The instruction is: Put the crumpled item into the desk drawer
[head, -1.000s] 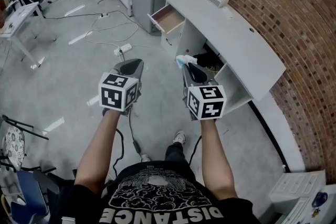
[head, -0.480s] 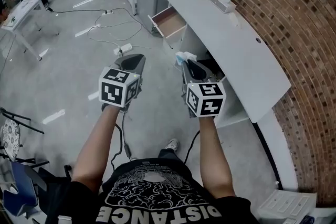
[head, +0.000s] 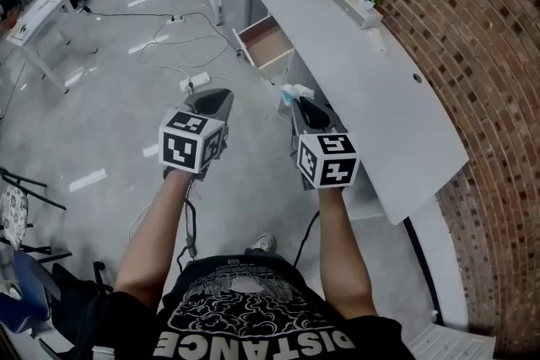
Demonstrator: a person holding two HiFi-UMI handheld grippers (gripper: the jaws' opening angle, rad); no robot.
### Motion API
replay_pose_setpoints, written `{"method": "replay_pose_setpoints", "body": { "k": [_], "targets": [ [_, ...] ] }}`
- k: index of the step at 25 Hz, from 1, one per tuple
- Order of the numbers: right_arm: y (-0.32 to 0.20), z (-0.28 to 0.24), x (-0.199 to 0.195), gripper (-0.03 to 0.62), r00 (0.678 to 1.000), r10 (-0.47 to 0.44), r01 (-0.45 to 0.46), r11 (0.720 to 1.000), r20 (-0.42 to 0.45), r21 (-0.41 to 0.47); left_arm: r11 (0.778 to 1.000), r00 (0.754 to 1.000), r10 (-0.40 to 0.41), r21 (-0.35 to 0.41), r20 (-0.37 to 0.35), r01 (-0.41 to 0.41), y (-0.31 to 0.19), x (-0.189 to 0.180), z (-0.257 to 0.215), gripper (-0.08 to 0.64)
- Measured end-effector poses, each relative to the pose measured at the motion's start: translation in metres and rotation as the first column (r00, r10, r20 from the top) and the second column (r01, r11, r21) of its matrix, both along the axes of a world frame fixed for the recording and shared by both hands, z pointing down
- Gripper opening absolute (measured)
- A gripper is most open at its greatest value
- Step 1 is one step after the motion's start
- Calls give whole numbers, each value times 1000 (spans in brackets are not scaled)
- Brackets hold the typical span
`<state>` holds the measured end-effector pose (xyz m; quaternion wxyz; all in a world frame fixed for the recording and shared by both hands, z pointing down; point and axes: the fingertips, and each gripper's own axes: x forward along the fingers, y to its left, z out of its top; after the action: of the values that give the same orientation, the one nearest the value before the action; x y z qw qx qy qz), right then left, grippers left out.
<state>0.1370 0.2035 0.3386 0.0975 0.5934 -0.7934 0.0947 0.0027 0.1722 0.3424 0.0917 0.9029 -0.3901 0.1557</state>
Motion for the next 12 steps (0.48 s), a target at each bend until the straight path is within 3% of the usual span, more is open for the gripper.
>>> {"method": "replay_pose_setpoints", "body": {
  "k": [12],
  "targets": [
    [-27,4,61,46,999,-33,33,999,15,-8,999,999,-48,-10,15,48,-23,53,4,0]
  ]
}}
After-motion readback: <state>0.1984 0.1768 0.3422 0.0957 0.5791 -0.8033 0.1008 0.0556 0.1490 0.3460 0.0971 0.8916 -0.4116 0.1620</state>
